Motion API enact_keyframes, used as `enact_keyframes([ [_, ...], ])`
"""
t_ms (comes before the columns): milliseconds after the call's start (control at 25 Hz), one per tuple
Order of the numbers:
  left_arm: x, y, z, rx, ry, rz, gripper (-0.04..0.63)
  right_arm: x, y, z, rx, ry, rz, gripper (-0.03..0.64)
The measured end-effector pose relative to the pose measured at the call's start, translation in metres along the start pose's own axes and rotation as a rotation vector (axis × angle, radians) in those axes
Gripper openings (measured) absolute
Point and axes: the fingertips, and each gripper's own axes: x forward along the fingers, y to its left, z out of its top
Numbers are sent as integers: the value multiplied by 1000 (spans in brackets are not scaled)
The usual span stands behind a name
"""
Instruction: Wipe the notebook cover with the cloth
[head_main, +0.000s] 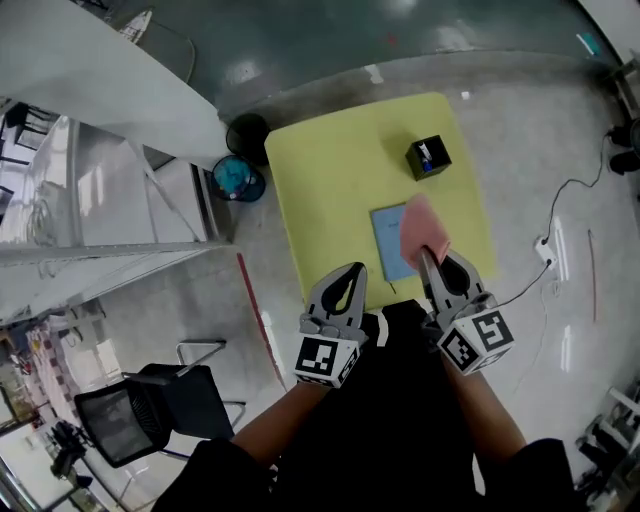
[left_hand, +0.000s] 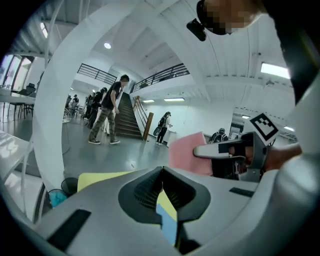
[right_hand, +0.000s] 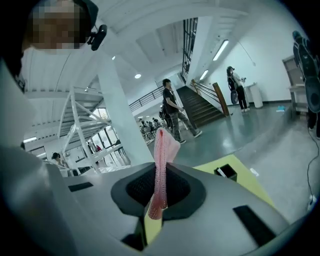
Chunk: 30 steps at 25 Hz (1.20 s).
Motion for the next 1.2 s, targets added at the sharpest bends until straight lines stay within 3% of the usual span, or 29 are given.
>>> enact_keyframes([
  [240, -42, 11, 65, 14, -52, 83, 17, -14, 77, 38, -147, -54, 0, 41],
  [440, -60, 6, 110, 64, -140, 76, 17, -7, 102, 48, -185, -19, 36, 41],
  [960, -78, 22, 142, 114, -192, 165, 17, -8, 97, 76, -276, -66, 13, 40],
  [1200, -72, 21, 152, 155, -220, 143, 17, -10, 88, 91, -306, -90, -32, 38],
])
